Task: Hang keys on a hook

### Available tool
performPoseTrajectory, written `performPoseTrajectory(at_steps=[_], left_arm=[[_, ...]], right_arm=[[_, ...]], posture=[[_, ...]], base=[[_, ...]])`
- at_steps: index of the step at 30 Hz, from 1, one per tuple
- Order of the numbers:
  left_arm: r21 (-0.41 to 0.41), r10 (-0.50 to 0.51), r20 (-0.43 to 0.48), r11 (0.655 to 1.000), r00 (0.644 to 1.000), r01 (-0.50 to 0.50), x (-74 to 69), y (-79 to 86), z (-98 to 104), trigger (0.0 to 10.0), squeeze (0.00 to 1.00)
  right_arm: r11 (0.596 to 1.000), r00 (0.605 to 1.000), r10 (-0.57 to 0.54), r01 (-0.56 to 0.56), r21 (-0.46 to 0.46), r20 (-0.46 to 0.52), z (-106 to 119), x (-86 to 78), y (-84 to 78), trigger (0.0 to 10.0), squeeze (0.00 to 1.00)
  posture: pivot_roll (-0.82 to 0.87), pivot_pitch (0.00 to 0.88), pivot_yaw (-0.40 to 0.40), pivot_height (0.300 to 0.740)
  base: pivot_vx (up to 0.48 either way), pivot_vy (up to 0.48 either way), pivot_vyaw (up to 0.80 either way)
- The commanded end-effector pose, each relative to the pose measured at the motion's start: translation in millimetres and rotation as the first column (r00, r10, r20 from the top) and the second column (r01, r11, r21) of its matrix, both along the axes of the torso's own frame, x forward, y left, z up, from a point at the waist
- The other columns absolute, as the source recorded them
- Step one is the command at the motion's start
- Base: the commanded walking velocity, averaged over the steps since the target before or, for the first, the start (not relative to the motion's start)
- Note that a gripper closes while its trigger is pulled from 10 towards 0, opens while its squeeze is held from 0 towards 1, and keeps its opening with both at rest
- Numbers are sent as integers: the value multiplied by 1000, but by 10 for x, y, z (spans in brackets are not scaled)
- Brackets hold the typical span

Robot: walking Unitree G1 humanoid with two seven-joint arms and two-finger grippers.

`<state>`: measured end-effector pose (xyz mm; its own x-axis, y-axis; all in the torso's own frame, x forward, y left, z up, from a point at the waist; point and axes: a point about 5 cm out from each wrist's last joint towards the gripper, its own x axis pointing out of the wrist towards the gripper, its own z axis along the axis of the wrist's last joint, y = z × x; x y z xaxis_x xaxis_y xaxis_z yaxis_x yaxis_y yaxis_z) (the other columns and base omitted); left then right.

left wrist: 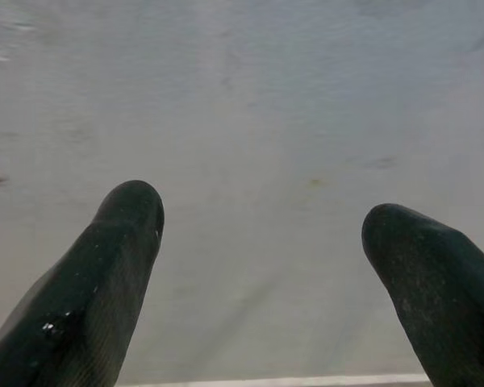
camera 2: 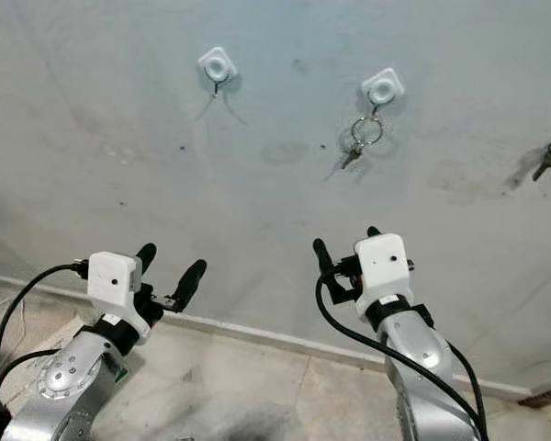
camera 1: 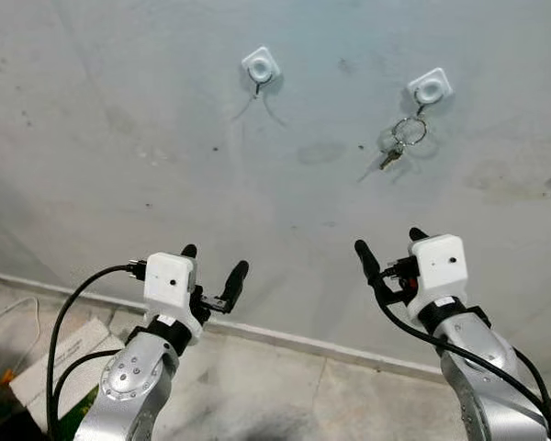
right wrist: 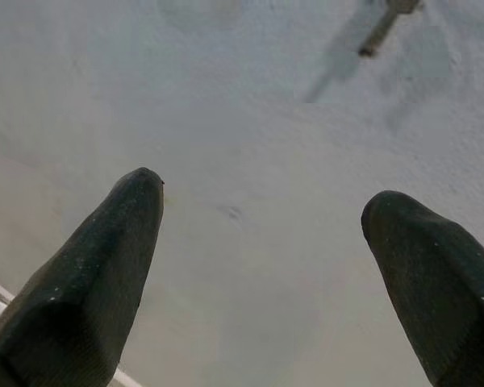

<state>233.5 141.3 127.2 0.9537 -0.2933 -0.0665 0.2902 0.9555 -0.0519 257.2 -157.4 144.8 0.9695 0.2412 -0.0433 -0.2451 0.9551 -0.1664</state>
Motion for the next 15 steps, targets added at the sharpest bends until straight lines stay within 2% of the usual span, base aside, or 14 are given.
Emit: performPoseTrajectory(at_steps=[1,9,15], left_arm=[[-1,-16,-7,1000,1000,16,-7,-44,-11,10000,0],[-4,-14,-3,1000,1000,14,12,-39,1,10000,0],[-14,-7,-5,1000,1000,7,18,-34,-5,10000,0]], right_arm=[[1000,1000,-14,14,-13,-13,-25,-11,-61,10000,0],[1000,1000,-17,16,-11,-15,-29,1,-63,10000,0],[1000,1000,-14,14,-11,-19,-31,2,-63,10000,0]], posture=[[4,78,21,740],[5,91,21,740],[0,91,18,740]], base=[[0,-300,0],[0,-300,0],[0,0,0]])
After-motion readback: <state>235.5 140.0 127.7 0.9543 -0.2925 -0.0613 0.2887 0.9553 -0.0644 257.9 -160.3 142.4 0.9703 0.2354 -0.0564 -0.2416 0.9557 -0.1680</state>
